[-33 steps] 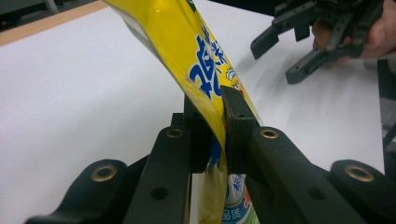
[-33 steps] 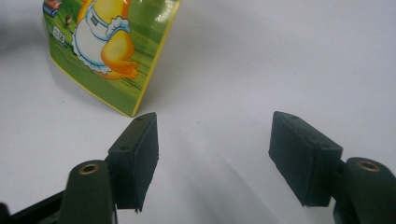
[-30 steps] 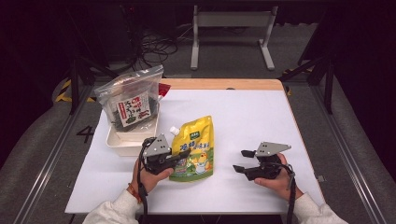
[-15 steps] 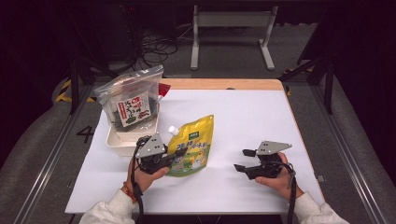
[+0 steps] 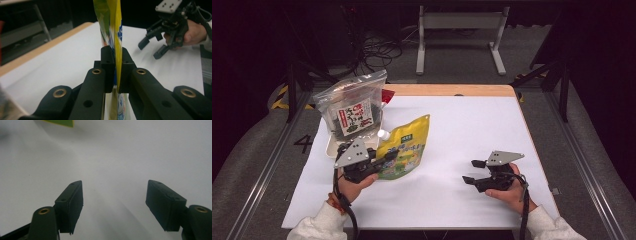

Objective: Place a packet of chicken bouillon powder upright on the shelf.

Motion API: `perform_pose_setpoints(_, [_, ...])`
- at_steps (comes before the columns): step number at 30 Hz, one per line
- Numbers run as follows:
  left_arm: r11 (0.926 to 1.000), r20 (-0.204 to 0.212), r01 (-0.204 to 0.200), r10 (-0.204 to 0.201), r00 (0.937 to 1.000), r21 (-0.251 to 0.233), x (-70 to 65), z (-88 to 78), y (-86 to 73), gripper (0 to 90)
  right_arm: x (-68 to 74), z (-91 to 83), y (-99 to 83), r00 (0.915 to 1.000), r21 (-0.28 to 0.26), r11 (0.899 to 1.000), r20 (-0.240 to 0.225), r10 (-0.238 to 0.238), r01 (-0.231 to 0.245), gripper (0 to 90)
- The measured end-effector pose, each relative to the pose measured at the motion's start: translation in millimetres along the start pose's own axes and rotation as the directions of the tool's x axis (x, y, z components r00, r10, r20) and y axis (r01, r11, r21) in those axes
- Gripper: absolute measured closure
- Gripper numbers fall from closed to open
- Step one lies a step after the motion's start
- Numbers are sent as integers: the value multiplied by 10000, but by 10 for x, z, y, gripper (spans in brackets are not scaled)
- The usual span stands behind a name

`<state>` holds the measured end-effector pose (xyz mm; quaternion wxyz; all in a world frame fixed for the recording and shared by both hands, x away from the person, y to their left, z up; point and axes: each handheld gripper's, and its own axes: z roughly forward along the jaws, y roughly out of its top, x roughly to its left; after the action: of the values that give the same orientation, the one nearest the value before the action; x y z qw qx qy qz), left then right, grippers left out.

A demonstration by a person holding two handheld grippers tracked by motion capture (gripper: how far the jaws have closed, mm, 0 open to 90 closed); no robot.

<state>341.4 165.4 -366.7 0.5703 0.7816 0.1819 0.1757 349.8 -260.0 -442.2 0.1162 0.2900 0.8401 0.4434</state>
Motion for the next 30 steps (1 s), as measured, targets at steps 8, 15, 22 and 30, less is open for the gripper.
perform_pose_setpoints(8, [9960, -789, -131, 62, 9969, -879, 323, -415, 88, 859, 5, 14, -23, 9999, 18, 10000, -69, 76, -76, 299])
perform_pose_setpoints(15, [9957, -1217, -364, 258, 9922, -854, 535, -554, 61, 859, 4, 22, -61, 9999, 176, 9998, -17, 138, -138, 298])
perform_pose_setpoints(22, [9920, -1389, -612, 456, 9893, -1102, 865, -693, -80, 859, 32, 103, -85, 9995, 526, 9985, -281, 152, -137, 295])
perform_pose_setpoints(30, [9944, -900, -411, 324, 9954, -968, 1006, -712, -242, 859, 42, 133, -92, 9994, 676, 9976, -308, 174, -153, 294])
